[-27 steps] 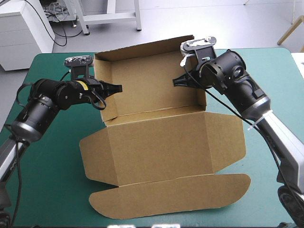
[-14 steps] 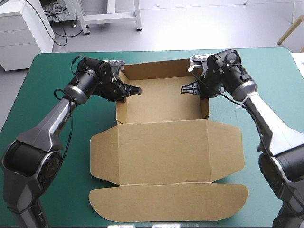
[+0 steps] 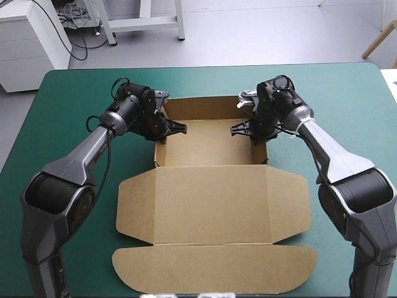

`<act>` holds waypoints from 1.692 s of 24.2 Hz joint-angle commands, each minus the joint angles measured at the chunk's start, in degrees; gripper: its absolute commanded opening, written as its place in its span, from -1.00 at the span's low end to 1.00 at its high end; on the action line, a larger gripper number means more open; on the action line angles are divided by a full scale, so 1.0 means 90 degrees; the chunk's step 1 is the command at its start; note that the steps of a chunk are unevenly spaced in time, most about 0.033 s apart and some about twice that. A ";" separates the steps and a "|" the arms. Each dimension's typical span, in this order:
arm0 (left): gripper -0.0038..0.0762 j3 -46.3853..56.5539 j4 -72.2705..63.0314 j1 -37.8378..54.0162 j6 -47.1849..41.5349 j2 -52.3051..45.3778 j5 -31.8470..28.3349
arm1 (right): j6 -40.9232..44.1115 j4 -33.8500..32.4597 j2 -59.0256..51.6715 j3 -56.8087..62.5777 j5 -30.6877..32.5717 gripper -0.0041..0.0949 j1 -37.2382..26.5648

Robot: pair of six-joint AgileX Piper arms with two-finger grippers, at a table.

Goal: Fold the box

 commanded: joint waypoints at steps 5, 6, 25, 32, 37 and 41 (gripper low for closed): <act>0.26 -0.0185 -0.0327 -0.0087 0.0469 -0.0244 -0.0253 | -0.0185 0.0216 -0.0326 -0.0181 -0.0122 0.98 0.0028; 0.43 -0.0185 -0.0327 -0.0087 0.0469 -0.0244 -0.0285 | -0.0185 0.0216 -0.0326 -0.0181 -0.0122 0.98 0.0028; 0.69 -0.3211 -0.0472 0.0389 0.0497 -0.0469 0.0952 | -0.0020 0.0039 -0.1307 -0.1327 -0.0121 0.87 0.0024; 0.45 -0.3366 -0.0397 0.0375 0.1540 -0.1898 0.0964 | 0.0040 -0.0062 -0.2720 -0.0275 -0.0121 0.87 0.0024; -0.92 -0.2440 0.0726 0.0375 0.1968 -0.3346 0.0964 | 0.0215 -0.0166 -0.2842 0.0075 -0.0162 0.87 0.0024; -0.93 -0.1265 0.1308 0.0375 0.1968 -0.4366 0.0964 | 0.0215 -0.0166 -0.2596 0.0126 -0.0269 0.87 0.0024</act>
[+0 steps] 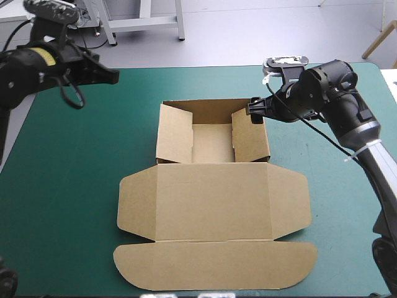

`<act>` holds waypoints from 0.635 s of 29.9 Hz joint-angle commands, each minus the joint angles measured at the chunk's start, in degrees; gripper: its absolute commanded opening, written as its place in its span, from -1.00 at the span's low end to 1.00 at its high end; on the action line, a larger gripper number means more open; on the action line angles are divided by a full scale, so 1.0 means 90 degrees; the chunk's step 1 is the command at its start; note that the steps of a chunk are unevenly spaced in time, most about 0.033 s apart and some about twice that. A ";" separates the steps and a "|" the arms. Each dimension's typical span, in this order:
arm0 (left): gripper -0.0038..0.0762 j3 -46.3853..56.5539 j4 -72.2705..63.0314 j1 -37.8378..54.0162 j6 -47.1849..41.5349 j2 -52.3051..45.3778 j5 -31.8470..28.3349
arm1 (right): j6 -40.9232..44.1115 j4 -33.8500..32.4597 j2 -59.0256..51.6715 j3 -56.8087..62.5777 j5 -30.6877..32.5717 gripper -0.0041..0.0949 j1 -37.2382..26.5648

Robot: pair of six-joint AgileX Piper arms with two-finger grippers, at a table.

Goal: Fold the box

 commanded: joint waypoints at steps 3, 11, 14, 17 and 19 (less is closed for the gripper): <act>-0.93 0.1515 0.0390 -0.0014 0.0020 -0.1534 0.0284 | 0.0011 -0.0098 0.0210 -0.0117 -0.0456 0.87 0.0000; -0.93 0.3910 0.0556 -0.0014 0.0020 -0.3214 0.0284 | 0.0011 -0.0098 0.1255 -0.0117 -0.0465 0.87 0.0000; -0.93 0.4670 0.0556 -0.0014 0.0020 -0.3698 0.0284 | 0.0011 -0.0081 0.1593 -0.0117 -0.0465 0.87 0.0000; -0.93 0.5265 0.0556 -0.0014 -0.0007 -0.4166 0.0284 | -0.0067 -0.0052 0.1856 -0.0117 -0.0470 0.87 0.0000; -0.93 0.5596 0.0556 -0.0014 -0.0007 -0.4484 0.0284 | -0.0111 -0.0036 0.1980 -0.0117 -0.0481 0.87 0.0000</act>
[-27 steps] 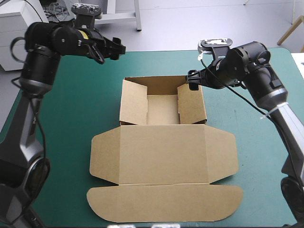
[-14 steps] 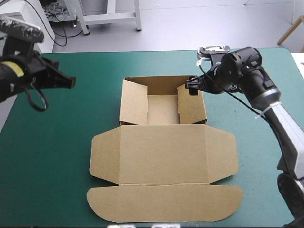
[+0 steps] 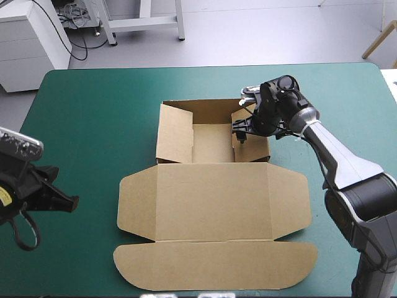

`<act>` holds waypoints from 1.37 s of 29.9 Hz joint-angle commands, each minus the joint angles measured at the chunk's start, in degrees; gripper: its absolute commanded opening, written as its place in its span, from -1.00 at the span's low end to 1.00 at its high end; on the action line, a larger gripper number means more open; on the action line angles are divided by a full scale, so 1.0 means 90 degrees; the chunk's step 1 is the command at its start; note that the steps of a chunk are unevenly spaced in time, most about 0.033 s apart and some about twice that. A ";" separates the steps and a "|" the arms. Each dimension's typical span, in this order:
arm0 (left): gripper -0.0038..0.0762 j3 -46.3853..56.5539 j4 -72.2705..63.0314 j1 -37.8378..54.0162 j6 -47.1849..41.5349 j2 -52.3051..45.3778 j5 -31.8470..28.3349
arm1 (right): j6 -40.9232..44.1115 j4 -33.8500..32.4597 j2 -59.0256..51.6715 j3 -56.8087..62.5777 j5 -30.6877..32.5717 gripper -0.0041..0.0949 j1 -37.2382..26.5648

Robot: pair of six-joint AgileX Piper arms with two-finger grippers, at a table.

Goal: Fold the box

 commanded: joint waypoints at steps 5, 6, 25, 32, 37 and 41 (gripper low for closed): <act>-0.93 0.0883 0.0090 -0.0014 -0.0054 -0.1046 0.0284 | -0.0166 0.0028 -0.0010 -0.0136 -0.0145 0.87 0.0000; -0.93 0.0938 0.0090 -0.0014 -0.0054 -0.1152 0.0284 | -0.0165 0.0028 0.0002 -0.0136 -0.0145 0.87 0.0000; -0.93 0.0985 0.0090 -0.0014 -0.0054 -0.1511 0.0284 | -0.0173 -0.0578 -0.0040 -0.0742 0.0122 -0.96 -0.0094; -0.93 0.0985 0.0141 -0.0014 -0.0054 -0.1511 0.0284 | -0.0730 -0.0931 -0.0204 -0.1645 0.0122 -0.96 -0.1405; -0.93 0.0985 0.0167 -0.0014 -0.0014 -0.1511 0.0284 | -0.0897 -0.1022 -0.0178 -0.1734 0.0029 -0.96 -0.2839; -0.93 0.0985 0.0167 -0.0014 -0.0014 -0.1511 0.0284 | -0.0926 -0.1022 -0.0061 -0.1734 -0.0007 -0.96 -0.3889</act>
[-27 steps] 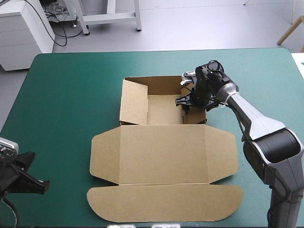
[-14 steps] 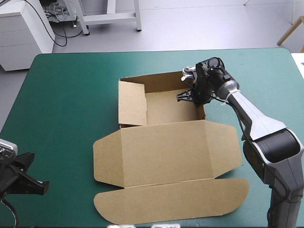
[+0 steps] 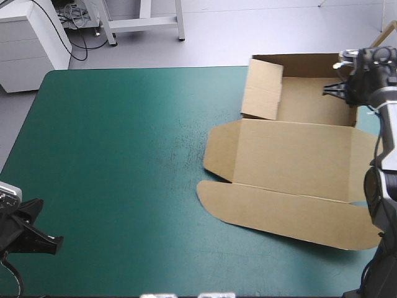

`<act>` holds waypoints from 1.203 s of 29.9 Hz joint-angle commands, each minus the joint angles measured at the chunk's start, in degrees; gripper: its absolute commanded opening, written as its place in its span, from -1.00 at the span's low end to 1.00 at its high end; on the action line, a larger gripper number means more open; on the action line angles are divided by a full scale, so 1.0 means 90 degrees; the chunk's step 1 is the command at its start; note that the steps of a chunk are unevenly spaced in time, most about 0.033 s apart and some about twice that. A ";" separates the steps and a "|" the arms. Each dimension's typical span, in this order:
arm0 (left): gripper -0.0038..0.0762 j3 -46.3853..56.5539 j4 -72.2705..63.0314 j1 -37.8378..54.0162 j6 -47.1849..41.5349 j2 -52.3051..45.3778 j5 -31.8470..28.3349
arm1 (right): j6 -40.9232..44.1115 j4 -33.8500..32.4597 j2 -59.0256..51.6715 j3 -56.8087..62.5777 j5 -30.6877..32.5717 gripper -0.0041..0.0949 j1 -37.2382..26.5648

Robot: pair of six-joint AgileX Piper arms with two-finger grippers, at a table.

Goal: Fold the box

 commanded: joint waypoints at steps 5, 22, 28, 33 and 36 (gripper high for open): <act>-0.93 -0.0131 0.0072 -0.0014 -0.0014 0.0057 0.0284 | -0.0119 -0.0106 -0.0148 -0.0200 -0.0378 -0.96 -0.1640; -0.93 -0.0131 0.0324 -0.0014 -0.0014 0.0057 0.0275 | -0.0596 -0.0035 0.0186 -0.0190 -0.0257 -0.14 -0.2543; -0.93 -0.0131 0.0221 -0.0014 -0.0086 0.0057 0.0275 | -0.0669 -0.0127 0.0135 -0.0190 -0.0074 0.94 -0.2543; -0.93 -0.0131 0.0207 -0.0014 -0.0086 0.0057 0.0275 | -0.0736 0.0084 -0.0316 -0.0201 -0.0074 0.89 -0.2543; -0.93 -0.0131 0.0207 -0.0014 -0.0086 0.0057 0.0275 | -0.0994 0.0774 -0.0799 -0.0201 -0.0074 0.83 -0.2543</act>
